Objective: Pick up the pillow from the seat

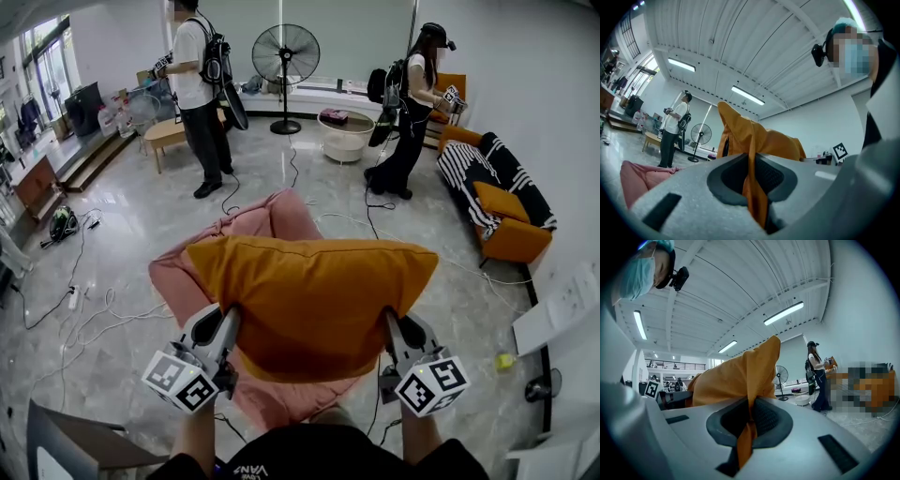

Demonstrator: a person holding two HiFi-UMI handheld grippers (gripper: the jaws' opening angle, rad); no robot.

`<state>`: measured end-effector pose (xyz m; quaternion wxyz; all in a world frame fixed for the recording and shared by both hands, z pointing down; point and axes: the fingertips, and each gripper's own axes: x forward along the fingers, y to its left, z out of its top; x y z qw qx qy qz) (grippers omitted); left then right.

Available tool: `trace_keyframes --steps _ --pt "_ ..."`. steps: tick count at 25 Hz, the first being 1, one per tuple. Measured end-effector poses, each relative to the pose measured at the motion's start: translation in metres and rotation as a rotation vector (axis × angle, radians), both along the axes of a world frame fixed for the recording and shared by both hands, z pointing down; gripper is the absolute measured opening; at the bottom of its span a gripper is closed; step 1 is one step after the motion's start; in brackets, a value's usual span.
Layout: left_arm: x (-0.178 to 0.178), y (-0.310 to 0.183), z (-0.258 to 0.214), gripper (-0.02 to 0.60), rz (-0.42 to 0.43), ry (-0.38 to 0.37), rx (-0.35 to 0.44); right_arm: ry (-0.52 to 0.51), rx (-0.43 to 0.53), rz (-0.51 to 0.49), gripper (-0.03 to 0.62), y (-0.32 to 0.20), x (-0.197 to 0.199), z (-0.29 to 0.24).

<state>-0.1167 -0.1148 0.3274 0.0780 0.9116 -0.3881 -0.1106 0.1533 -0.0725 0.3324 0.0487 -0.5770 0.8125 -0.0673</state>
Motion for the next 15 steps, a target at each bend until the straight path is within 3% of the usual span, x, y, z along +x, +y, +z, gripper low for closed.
trace_keyframes --steps 15 --pt "-0.0009 -0.0058 0.0113 0.044 -0.003 -0.003 -0.028 -0.003 -0.026 0.005 0.012 -0.0048 -0.0007 0.011"
